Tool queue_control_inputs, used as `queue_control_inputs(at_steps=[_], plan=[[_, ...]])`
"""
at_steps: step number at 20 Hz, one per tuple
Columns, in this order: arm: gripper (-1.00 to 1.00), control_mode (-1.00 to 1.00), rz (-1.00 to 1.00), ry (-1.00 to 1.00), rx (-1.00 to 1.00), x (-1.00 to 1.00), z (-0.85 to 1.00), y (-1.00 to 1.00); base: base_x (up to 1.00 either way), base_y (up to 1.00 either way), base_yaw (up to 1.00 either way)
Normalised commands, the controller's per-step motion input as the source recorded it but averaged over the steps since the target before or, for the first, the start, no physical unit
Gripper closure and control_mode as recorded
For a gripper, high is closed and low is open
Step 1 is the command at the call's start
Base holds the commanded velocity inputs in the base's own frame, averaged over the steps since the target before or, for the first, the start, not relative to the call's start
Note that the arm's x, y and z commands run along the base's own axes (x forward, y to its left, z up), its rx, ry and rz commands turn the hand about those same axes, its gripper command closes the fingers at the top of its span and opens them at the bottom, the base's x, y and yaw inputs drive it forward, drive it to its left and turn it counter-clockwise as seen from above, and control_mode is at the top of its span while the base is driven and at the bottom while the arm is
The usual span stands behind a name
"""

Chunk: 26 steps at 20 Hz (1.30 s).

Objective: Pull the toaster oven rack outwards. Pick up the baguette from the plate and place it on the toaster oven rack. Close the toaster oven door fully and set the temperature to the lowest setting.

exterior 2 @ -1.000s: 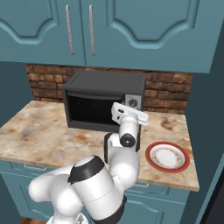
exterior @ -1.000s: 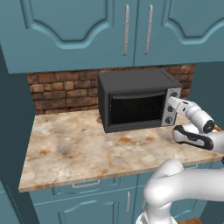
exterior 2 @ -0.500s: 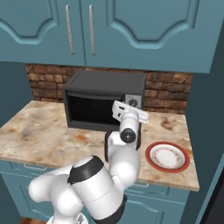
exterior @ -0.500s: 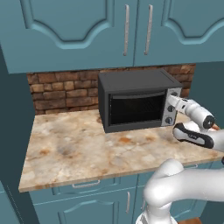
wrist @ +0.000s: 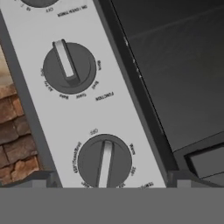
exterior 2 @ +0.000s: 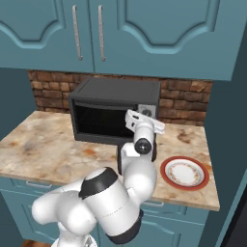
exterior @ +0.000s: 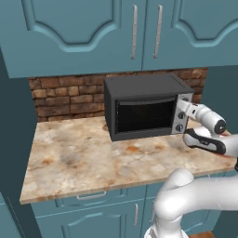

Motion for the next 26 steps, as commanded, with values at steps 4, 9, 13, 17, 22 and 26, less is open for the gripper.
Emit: queue_control_inputs(at_steps=[4,9,13,17,22,26], plan=[[-1.00,-1.00,0.00,0.00,0.00,0.00,-0.16,0.00,0.00,0.00,0.00],[-1.00,-1.00,0.00,0.00,0.00,0.08,0.00,0.00,0.00,0.00,0.00],[-1.00,-1.00,0.00,0.00,0.00,0.16,0.00,0.00,0.00,0.00,0.00],[-1.00,-1.00,0.00,0.00,0.00,0.13,0.00,0.00,0.00,0.00,0.00],[-1.00,-1.00,0.00,0.00,0.00,0.17,0.00,0.00,0.00,0.00,0.00],[-1.00,-1.00,0.00,0.00,0.00,0.19,-0.07,0.00,0.00,0.00,0.00]])
